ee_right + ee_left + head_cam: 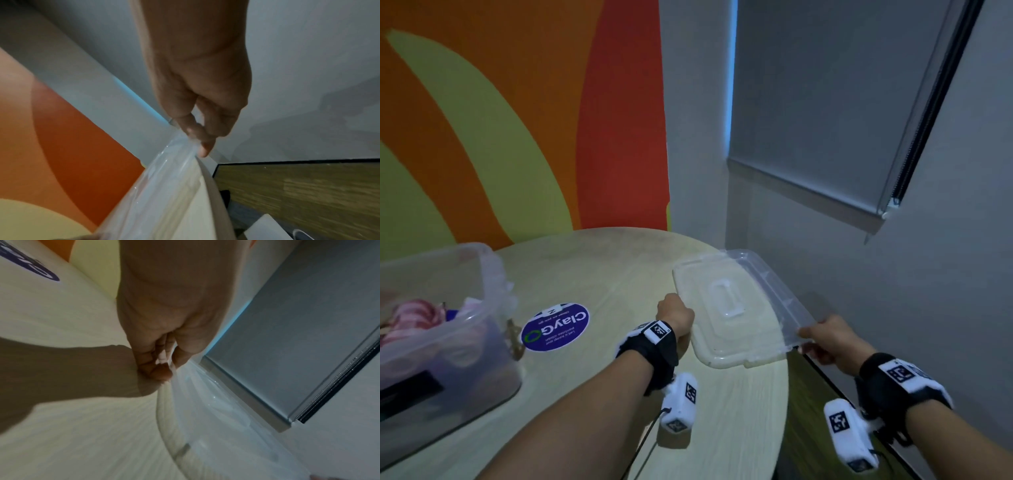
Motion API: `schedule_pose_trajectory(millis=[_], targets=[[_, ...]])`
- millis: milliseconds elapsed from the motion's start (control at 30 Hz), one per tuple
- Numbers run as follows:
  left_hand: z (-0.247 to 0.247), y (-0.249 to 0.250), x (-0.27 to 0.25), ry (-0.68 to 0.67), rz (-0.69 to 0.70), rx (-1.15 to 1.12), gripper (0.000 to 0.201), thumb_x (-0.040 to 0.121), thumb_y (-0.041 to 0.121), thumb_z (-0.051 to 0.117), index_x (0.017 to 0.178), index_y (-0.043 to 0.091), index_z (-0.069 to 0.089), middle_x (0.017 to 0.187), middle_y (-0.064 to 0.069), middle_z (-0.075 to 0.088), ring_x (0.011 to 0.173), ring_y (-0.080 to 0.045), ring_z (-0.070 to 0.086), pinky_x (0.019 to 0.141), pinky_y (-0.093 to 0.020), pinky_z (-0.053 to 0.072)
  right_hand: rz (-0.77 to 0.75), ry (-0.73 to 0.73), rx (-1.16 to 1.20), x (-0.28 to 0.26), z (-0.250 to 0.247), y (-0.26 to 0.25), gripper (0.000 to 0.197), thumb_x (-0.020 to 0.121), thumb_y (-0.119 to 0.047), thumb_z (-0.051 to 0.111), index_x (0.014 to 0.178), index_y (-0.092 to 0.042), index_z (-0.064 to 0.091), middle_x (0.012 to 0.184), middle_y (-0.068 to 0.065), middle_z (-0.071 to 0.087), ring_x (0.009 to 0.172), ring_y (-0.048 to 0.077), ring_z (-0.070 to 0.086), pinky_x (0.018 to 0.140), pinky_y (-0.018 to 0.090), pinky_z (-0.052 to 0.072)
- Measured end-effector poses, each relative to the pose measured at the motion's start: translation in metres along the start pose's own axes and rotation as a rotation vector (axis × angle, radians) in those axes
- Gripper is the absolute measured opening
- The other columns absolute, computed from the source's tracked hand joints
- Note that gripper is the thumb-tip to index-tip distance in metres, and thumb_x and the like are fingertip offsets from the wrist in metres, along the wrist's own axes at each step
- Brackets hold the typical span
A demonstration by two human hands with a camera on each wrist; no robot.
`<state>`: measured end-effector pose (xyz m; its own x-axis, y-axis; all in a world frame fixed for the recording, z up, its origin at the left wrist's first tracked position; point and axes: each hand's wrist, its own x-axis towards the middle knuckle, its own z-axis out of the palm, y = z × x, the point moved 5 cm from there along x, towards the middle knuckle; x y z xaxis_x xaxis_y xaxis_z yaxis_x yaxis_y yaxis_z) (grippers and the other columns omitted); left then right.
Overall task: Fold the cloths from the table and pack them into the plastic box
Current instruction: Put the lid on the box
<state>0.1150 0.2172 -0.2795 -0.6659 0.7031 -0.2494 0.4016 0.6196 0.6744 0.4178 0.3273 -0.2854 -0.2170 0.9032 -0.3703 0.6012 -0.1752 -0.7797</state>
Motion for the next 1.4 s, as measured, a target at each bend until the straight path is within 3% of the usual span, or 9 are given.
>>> schedule_pose_trajectory(millis=[200, 367, 500, 600, 733, 900, 1033, 1167, 1400], targets=[[-0.042, 0.003, -0.020, -0.080, -0.007, -0.157, 0.021, 0.093, 0.009, 0.068, 0.108, -0.005, 0.064, 0.097, -0.019, 0.068, 0.074, -0.032, 0.064, 0.056, -0.033, 0.055, -0.273, 0.045, 0.318, -0.060, -0.022, -0.081, 0.011, 0.095, 0.016, 0.048, 0.094, 0.008, 0.056, 0.059, 0.018, 0.067, 0.041, 0.023, 0.060, 0.042, 0.027, 0.051], [-0.160, 0.063, -0.067, -0.121, 0.113, -0.972, 0.070, 0.102, 0.057, 0.051, 0.139, -0.002, 0.045, 0.121, -0.022, 0.058, 0.106, -0.038, 0.062, 0.085, -0.049, 0.058, -0.674, 0.134, 0.254, -0.142, -0.030, -0.168, 0.015, 0.097, 0.003, 0.054, 0.100, -0.012, 0.051, 0.096, 0.015, 0.065, 0.052, 0.035, 0.069, 0.052, 0.038, 0.059], [-0.277, 0.072, -0.108, -0.214, 0.124, -1.535, 0.106, 0.094, 0.073, 0.045, 0.156, -0.008, 0.017, 0.154, -0.036, 0.034, 0.136, -0.055, 0.044, 0.108, -0.063, 0.044, -1.005, 0.216, -0.009, -0.199, -0.018, -0.191, 0.024, 0.101, -0.013, 0.058, 0.103, -0.035, 0.048, 0.112, -0.005, 0.060, 0.066, 0.018, 0.072, 0.064, 0.038, 0.060], [-0.328, 0.047, -0.138, -0.261, 0.119, -1.380, 0.084, 0.094, 0.048, 0.069, 0.150, -0.006, 0.037, 0.137, -0.036, 0.055, 0.114, -0.049, 0.067, 0.092, -0.055, 0.058, -1.083, 0.197, 0.004, -0.218, -0.008, -0.192, 0.031, 0.095, -0.003, 0.064, 0.104, -0.029, 0.051, 0.094, -0.007, 0.063, 0.065, 0.005, 0.062, 0.058, 0.015, 0.047], [-0.369, 0.015, -0.177, -0.125, 0.182, -1.159, 0.029, 0.103, 0.008, 0.056, 0.127, -0.007, 0.059, 0.104, -0.025, 0.074, 0.077, -0.032, 0.077, 0.065, -0.044, 0.065, -0.976, 0.046, 0.321, -0.227, 0.006, -0.201, 0.035, 0.083, 0.024, 0.059, 0.101, -0.006, 0.061, 0.104, 0.003, 0.072, 0.080, 0.014, 0.070, 0.067, 0.021, 0.054], [-0.428, -0.044, -0.222, 0.136, 0.223, -0.978, 0.024, 0.101, 0.006, 0.059, 0.118, -0.010, 0.062, 0.088, -0.022, 0.076, 0.065, -0.025, 0.075, 0.061, -0.035, 0.064, -0.698, -0.263, 0.755, -0.246, 0.059, -0.240, 0.032, 0.097, 0.006, 0.059, 0.121, -0.015, 0.060, 0.108, -0.004, 0.061, 0.083, -0.020, 0.062, 0.075, 0.003, 0.049], [-0.471, -0.114, -0.257, 0.346, 0.128, -0.626, 0.014, 0.098, 0.011, 0.069, 0.098, -0.003, 0.067, 0.073, -0.008, 0.074, 0.062, -0.019, 0.070, 0.049, -0.027, 0.054, -0.548, -0.399, 0.722, -0.254, 0.149, -0.280, 0.009, 0.095, -0.013, 0.066, 0.092, -0.005, 0.065, 0.071, 0.006, 0.049, 0.046, 0.011, 0.042, 0.046, 0.021, 0.039], [-0.502, -0.191, -0.268, 0.445, 0.011, -0.487, 0.028, 0.094, 0.012, 0.074, 0.110, -0.009, 0.067, 0.098, -0.016, 0.074, 0.079, -0.026, 0.070, 0.063, -0.034, 0.056, -0.576, -0.386, 0.376, -0.269, 0.230, -0.303, 0.023, 0.090, -0.007, 0.072, 0.100, 0.014, 0.069, 0.074, 0.014, 0.067, 0.059, 0.023, 0.058, 0.054, 0.030, 0.045], [-0.512, -0.273, -0.249, 0.518, -0.109, -0.241, 0.049, 0.098, 0.022, 0.069, 0.125, -0.017, 0.058, 0.086, -0.015, 0.064, 0.069, -0.025, 0.062, 0.049, -0.028, 0.046, -0.648, -0.315, 0.141, -0.280, 0.293, -0.322, 0.022, 0.093, -0.021, 0.071, 0.077, -0.007, 0.065, 0.073, 0.003, 0.067, 0.065, 0.017, 0.062, 0.056, 0.027, 0.044]])
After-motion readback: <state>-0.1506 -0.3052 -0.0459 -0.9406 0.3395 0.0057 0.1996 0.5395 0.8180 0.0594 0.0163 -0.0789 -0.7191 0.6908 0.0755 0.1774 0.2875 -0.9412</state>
